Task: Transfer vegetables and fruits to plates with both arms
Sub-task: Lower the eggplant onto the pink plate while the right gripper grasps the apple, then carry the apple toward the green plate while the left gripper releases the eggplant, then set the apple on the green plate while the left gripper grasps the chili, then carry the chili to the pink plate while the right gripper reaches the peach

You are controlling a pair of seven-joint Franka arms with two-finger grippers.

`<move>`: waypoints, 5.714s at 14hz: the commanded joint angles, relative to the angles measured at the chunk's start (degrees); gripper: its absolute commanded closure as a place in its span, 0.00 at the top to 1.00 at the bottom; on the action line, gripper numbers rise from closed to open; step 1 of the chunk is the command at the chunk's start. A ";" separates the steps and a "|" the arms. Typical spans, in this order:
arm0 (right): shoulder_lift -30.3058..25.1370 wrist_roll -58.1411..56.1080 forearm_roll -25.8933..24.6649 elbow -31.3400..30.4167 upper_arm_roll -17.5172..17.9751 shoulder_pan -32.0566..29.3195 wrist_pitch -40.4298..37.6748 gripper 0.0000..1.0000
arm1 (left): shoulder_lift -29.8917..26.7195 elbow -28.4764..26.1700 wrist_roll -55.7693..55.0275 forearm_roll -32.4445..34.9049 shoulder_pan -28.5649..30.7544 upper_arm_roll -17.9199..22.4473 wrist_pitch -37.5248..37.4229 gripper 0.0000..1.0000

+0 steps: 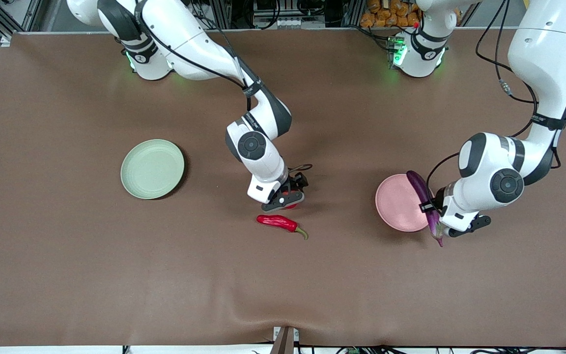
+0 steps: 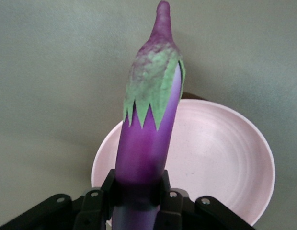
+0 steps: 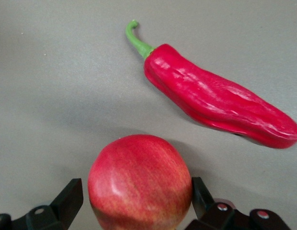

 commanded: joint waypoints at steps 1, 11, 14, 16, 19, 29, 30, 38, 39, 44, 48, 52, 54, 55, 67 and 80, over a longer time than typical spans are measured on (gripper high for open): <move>1.13 -0.04 -0.88 1.37 -0.54 0.37 1.11 0.58 | -1.17 -4.55 -0.85 1.14 0.53 -0.60 4.13 0.00; -12.65 15.43 -0.53 -6.43 -0.80 -4.27 -4.31 0.18 | -1.44 -5.89 -0.76 1.14 0.27 -0.60 4.85 1.00; -20.03 15.44 -0.53 -11.27 -0.80 -8.83 -10.64 0.18 | -2.49 -4.75 -0.85 1.14 0.10 -1.12 4.41 1.00; -23.73 13.69 -0.62 -12.86 -0.80 -11.57 -16.62 0.18 | -3.63 -2.65 -0.94 0.35 -0.61 -2.60 2.32 1.00; -28.21 4.66 -0.62 -18.29 -0.80 -16.57 -18.49 0.19 | -3.64 0.43 -5.67 0.26 -0.70 -7.34 -0.86 1.00; -37.02 -17.95 -4.56 -30.44 -0.98 -30.81 -24.99 0.20 | 8.65 18.52 -48.17 1.05 -23.08 -7.65 -0.16 1.00; -36.93 -19.44 -5.62 -30.53 -0.98 -31.78 -25.78 0.20 | 9.71 20.55 -52.84 0.96 -26.85 -4.58 0.10 1.00; -35.27 -25.08 -7.65 -32.90 -0.98 -38.03 -26.14 0.20 | 21.23 32.43 -83.01 0.26 -45.24 9.41 13.27 1.00; -34.83 -25.00 -7.65 -33.25 -0.98 -37.95 -26.22 0.21 | 22.11 32.87 -84.16 0.26 -47.08 10.99 14.42 1.00; -31.40 -24.73 -7.65 -33.34 -0.89 -39.43 -30.77 0.23 | 23.78 33.05 -86.02 0.17 -49.39 13.91 16.71 0.99; -27.27 -24.82 -7.21 -33.08 -0.80 -40.23 -37.72 0.27 | 25.80 33.83 -86.28 0.17 -49.56 14.70 22.24 0.99; -24.81 -25.08 -7.13 -32.91 -0.80 -41.63 -37.48 0.27 | 27.04 34.45 -85.75 0.17 -49.30 14.78 23.21 0.95; -23.58 -27.44 -7.13 -32.55 -0.80 -42.43 -36.08 0.28 | 27.04 34.45 -85.75 0.17 -49.13 14.70 24.36 0.91; -22.88 -28.50 -7.13 -32.29 -0.80 -42.60 -35.89 0.38 | 27.13 34.45 -85.75 0.17 -49.12 14.70 24.62 0.90; -22.69 -19.94 -3.45 -19.02 -0.19 -36.91 -42.92 1.00 | 27.66 34.02 -78.39 0.35 -48.51 14.78 26.65 0.00; -17.24 26.30 17.40 -16.20 -0.01 -15.81 -25.45 1.00 | 12.10 29.27 -30.66 0.35 -27.07 10.30 -19.98 0.00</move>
